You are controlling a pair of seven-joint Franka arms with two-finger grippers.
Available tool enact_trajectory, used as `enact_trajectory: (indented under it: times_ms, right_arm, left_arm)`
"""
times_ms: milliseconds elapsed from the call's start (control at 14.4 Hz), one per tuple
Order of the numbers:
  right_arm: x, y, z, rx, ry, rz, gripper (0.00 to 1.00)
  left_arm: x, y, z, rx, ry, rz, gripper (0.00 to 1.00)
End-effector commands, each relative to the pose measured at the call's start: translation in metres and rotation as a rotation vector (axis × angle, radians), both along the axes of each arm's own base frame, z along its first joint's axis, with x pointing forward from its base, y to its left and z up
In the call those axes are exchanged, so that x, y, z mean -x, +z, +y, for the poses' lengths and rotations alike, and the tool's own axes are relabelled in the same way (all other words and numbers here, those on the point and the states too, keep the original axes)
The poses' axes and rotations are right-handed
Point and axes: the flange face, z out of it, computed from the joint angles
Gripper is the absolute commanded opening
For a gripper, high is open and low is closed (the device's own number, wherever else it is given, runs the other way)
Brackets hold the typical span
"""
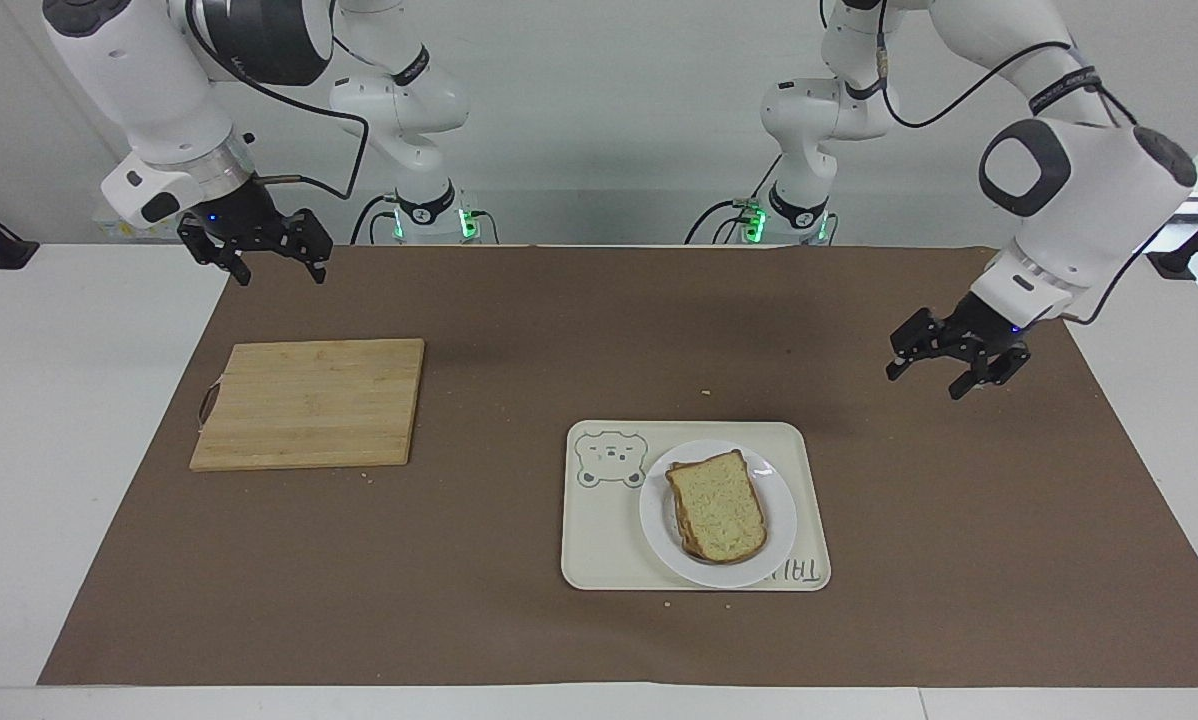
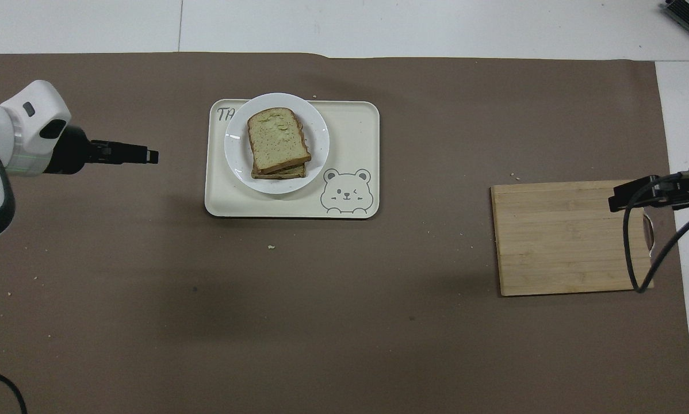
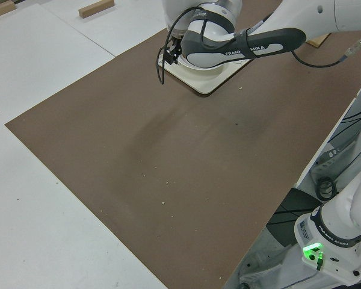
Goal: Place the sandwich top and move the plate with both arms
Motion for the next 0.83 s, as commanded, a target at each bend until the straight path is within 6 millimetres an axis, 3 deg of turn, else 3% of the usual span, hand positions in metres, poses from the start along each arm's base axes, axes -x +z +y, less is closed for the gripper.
enact_trajectory:
  times_ms: [0, 346, 485, 554, 762]
  right_arm:
    - [0.001, 0.003, 0.000, -0.003, -0.017, 0.001, 1.00]
    - [0.001, 0.003, 0.000, -0.003, -0.017, 0.001, 1.00]
    - [0.001, 0.003, 0.001, -0.003, -0.014, 0.001, 1.00]
    - [0.001, 0.003, 0.001, -0.003, -0.015, 0.001, 1.00]
    - [0.001, 0.003, 0.000, -0.003, -0.015, 0.001, 1.00]
  left_arm:
    - [0.010, 0.044, 0.005, -0.110, -0.017, 0.038, 1.00]
    - [0.062, 0.102, 0.016, -0.224, -0.033, 0.077, 1.00]
    - [0.097, 0.140, 0.009, -0.237, -0.046, 0.035, 1.00]
    - [0.111, 0.148, 0.008, -0.237, -0.047, 0.045, 1.00]
    - [0.113, 0.145, 0.006, -0.228, -0.046, 0.063, 1.00]
